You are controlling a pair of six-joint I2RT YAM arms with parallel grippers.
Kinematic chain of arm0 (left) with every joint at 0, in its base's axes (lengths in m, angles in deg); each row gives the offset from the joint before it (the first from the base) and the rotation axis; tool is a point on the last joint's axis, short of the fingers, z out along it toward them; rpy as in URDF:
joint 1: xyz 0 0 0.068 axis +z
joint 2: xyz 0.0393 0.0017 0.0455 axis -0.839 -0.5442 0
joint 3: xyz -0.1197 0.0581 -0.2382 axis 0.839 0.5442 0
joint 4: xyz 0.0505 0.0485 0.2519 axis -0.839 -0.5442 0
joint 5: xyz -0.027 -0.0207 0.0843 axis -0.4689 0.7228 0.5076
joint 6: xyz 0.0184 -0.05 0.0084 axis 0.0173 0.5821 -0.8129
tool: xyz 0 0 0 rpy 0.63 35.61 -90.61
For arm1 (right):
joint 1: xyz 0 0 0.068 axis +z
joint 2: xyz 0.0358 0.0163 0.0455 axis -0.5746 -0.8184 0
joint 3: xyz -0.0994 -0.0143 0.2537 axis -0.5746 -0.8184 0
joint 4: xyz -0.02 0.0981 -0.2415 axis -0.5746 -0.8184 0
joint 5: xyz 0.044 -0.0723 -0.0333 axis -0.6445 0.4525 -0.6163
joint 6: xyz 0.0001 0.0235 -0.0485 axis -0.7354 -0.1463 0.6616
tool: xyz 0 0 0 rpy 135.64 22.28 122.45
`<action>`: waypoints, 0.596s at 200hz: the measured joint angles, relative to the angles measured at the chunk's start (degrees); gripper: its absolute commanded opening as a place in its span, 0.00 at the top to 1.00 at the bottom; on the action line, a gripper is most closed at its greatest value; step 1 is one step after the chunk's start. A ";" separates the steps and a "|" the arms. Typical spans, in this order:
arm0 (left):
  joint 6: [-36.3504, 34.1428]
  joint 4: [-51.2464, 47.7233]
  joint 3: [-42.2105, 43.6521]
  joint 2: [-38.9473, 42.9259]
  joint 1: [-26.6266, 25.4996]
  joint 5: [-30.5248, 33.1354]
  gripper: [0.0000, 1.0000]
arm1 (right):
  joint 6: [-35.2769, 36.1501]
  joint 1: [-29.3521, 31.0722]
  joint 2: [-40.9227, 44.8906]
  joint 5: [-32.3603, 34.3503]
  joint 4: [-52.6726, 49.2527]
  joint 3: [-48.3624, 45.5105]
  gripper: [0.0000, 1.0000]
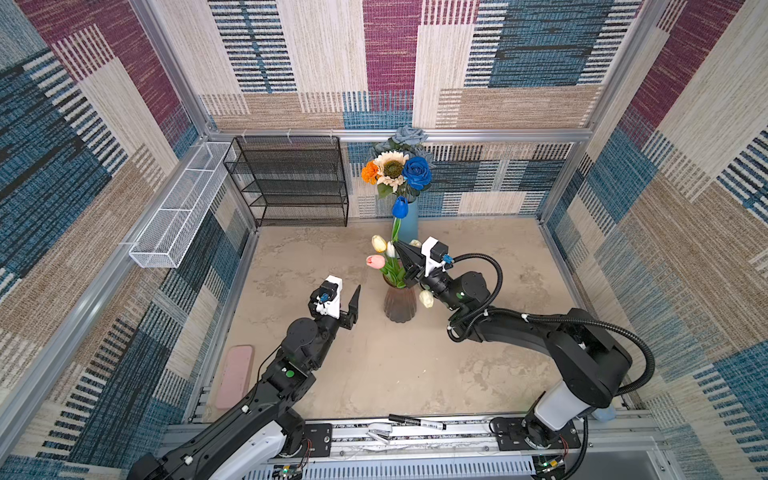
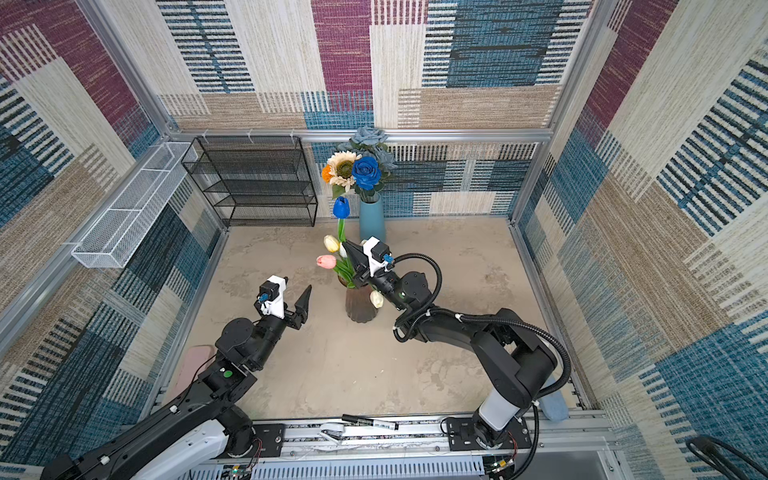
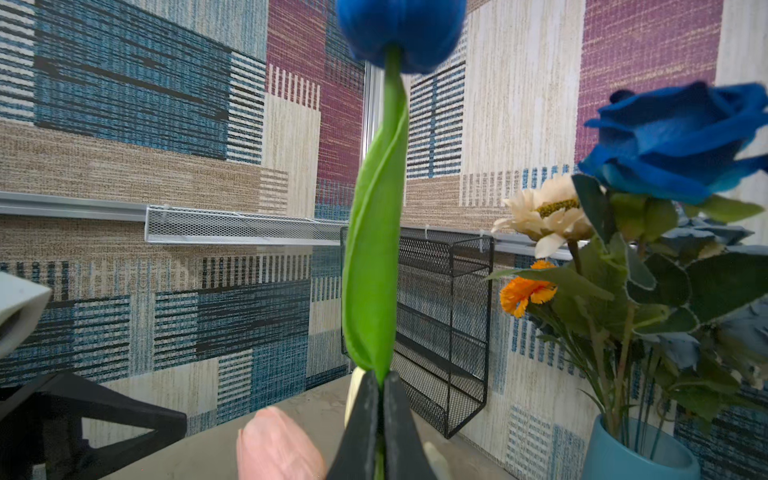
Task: Arrange the flowers into the vase
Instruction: 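Lower the blue tulip stem into the pink vase with the right gripper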
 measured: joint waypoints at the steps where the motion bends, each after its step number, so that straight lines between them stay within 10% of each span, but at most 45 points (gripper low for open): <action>1: 0.00 0.02 0.00 -0.02 0.02 0.00 0.31 | 0.02 0.00 0.00 0.07 -0.11 0.04 0.61; 119: 0.42 0.31 -2.38 -4.09 2.56 -4.87 0.31 | 2.71 -0.59 21.18 10.19 -26.27 3.19 0.03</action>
